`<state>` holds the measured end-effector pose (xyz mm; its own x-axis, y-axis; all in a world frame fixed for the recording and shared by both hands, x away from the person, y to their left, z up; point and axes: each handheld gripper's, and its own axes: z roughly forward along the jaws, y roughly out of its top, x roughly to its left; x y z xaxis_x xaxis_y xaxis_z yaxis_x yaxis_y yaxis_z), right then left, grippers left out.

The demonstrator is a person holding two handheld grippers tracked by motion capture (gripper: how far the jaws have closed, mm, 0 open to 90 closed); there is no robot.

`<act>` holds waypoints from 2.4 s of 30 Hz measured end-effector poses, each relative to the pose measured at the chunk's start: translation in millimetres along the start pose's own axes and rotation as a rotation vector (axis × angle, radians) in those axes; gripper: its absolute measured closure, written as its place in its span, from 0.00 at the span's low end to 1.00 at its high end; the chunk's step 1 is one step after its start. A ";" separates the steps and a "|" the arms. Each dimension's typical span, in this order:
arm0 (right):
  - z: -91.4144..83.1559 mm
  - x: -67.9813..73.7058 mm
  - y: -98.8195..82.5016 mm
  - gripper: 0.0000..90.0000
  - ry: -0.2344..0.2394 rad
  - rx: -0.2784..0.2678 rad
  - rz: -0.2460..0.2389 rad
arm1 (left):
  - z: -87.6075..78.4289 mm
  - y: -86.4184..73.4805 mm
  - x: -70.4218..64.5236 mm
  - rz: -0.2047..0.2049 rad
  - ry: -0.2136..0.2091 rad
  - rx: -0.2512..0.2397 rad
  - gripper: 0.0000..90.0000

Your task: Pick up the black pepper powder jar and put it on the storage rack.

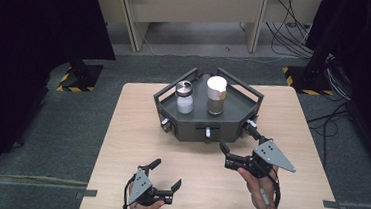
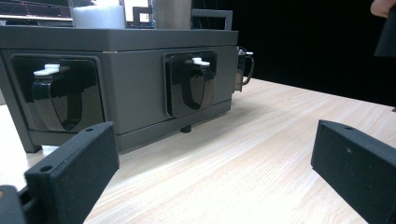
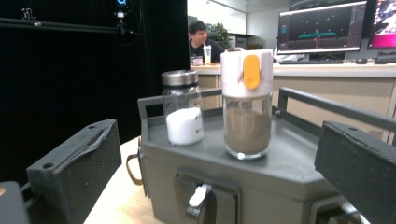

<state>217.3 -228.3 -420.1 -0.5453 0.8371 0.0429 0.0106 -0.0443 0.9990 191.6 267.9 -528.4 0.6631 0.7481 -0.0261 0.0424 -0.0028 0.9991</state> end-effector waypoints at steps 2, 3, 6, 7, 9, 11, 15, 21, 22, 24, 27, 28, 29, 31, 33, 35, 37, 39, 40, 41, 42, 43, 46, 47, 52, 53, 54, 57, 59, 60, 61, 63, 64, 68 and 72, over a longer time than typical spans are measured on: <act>-2.3 0.0 -3.0 0.01 0.005 0.005 0.000 | -0.1 0.0 0.1 -0.001 0.001 0.000 0.00; -3.5 0.4 -4.5 0.01 0.005 0.006 0.000 | -0.2 0.1 0.3 -0.001 0.001 0.001 0.00; -7.0 1.1 -8.7 0.01 0.006 0.009 -0.004 | -0.3 -0.1 0.5 -0.002 0.002 0.000 0.00; -8.0 1.3 -10.2 0.01 0.008 0.011 -0.004 | -0.4 -0.1 0.5 -0.003 0.003 0.000 0.00; -10.1 1.9 -13.1 0.00 0.009 0.016 -0.009 | -0.6 -0.2 0.5 -0.004 0.004 0.000 0.00; -12.3 2.3 -16.0 0.00 0.010 0.017 -0.012 | -0.6 -0.2 0.4 -0.004 0.004 -0.001 0.00; -16.4 2.4 -21.9 0.00 0.011 0.016 -0.007 | -0.6 -0.3 0.4 -0.005 0.005 0.000 0.00; -21.2 4.3 -30.2 0.00 0.012 0.020 -0.014 | -0.9 -0.3 0.3 -0.005 0.007 -0.001 0.00; -21.8 4.5 -31.5 0.00 0.012 0.021 -0.012 | -1.1 -0.3 0.4 -0.005 0.008 -0.001 0.00; -23.1 5.0 -34.4 0.00 0.012 0.021 -0.010 | -1.5 -0.3 0.4 -0.006 0.010 -0.002 0.00; -24.8 6.5 -38.5 0.00 0.011 0.024 -0.018 | -1.5 -0.3 0.6 -0.006 0.010 -0.002 0.00; -25.1 6.8 -39.5 0.00 0.012 0.026 -0.024 | -1.5 -0.3 0.6 -0.006 0.010 -0.002 0.00; -25.5 7.0 -40.0 0.00 0.013 0.029 -0.027 | -1.4 -0.3 0.6 -0.006 0.010 -0.002 0.00; -26.4 7.2 -41.7 0.00 0.015 0.027 -0.029 | -1.4 -0.3 0.7 -0.006 0.010 -0.002 0.00; -27.2 7.3 -43.5 0.00 0.017 0.027 -0.033 | -1.4 -0.4 0.9 -0.007 0.011 -0.003 0.00; -28.3 7.3 -45.2 0.00 0.018 0.027 -0.033 | -1.6 -0.3 1.0 -0.007 0.012 -0.003 0.00; -29.2 7.3 -47.6 0.00 0.021 0.027 -0.035 | -1.6 -0.2 1.1 -0.007 0.013 -0.003 0.00; -30.2 7.7 -50.0 0.00 0.023 0.030 -0.036 | -1.4 -0.4 1.3 -0.009 0.013 -0.002 0.00; -30.7 7.9 -51.1 0.00 0.025 0.032 -0.038 | -1.4 -0.4 1.3 -0.009 0.013 -0.002 0.00; -31.2 8.4 -52.4 0.00 0.024 0.035 -0.042 | -1.2 -0.4 1.4 -0.008 0.013 -0.002 0.00; -31.7 8.7 -53.6 0.00 0.024 0.037 -0.046 | -0.9 -0.2 1.5 -0.007 0.013 -0.001 0.00; -32.3 8.7 -55.1 0.00 0.026 0.038 -0.047 | -0.8 -0.1 1.6 -0.008 0.014 -0.001 0.00; -34.7 8.3 -58.6 0.00 0.029 0.045 -0.046 | -0.6 -0.2 2.1 -0.009 0.018 -0.001 0.00; -35.6 8.3 -60.0 0.00 0.028 0.047 -0.047 | -0.6 -0.4 2.5 -0.011 0.019 -0.001 0.00; -38.3 7.3 -66.5 0.00 0.027 0.068 -0.042 | -1.5 -0.5 3.5 -0.016 0.026 -0.003 0.00; -38.5 6.9 -67.3 0.00 0.027 0.073 -0.041 | -1.6 -0.3 3.5 -0.014 0.026 -0.003 0.00; -38.6 7.0 -68.3 0.00 0.027 0.076 -0.041 | -1.5 -0.2 3.3 -0.013 0.027 -0.003 0.00; -37.9 7.4 -69.9 0.00 0.032 0.084 -0.045 | -1.7 -0.1 2.5 -0.011 0.029 -0.002 0.00; -37.6 7.9 -70.3 0.00 0.034 0.085 -0.046 | -2.2 0.0 2.2 -0.010 0.030 -0.004 0.00; -37.6 8.0 -70.2 0.00 0.034 0.085 -0.045 | -2.5 0.0 2.1 -0.012 0.032 -0.005 0.00; -37.7 8.0 -70.2 0.00 0.033 0.084 -0.046 | -2.7 0.0 2.0 -0.012 0.033 -0.005 0.00; -38.5 8.1 -69.7 0.00 0.032 0.081 -0.042 | -2.6 0.0 2.1 -0.011 0.032 -0.004 0.00; -38.9 8.3 -69.4 0.00 0.030 0.079 -0.044 | -2.5 0.3 2.0 -0.008 0.031 -0.003 0.00; -41.3 8.4 -67.9 0.00 0.022 0.071 -0.046 | -3.2 0.3 1.0 -0.001 0.030 -0.003 0.00; -43.0 8.2 -66.7 0.00 0.013 0.063 -0.048 | -3.9 0.6 0.2 0.002 0.029 -0.009 0.00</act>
<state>176.1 -241.9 -487.0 -0.5575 0.8302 -0.0044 0.0372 0.0303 0.9989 188.9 270.7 -527.6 0.6414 0.7668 -0.0237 0.0345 0.0020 0.9994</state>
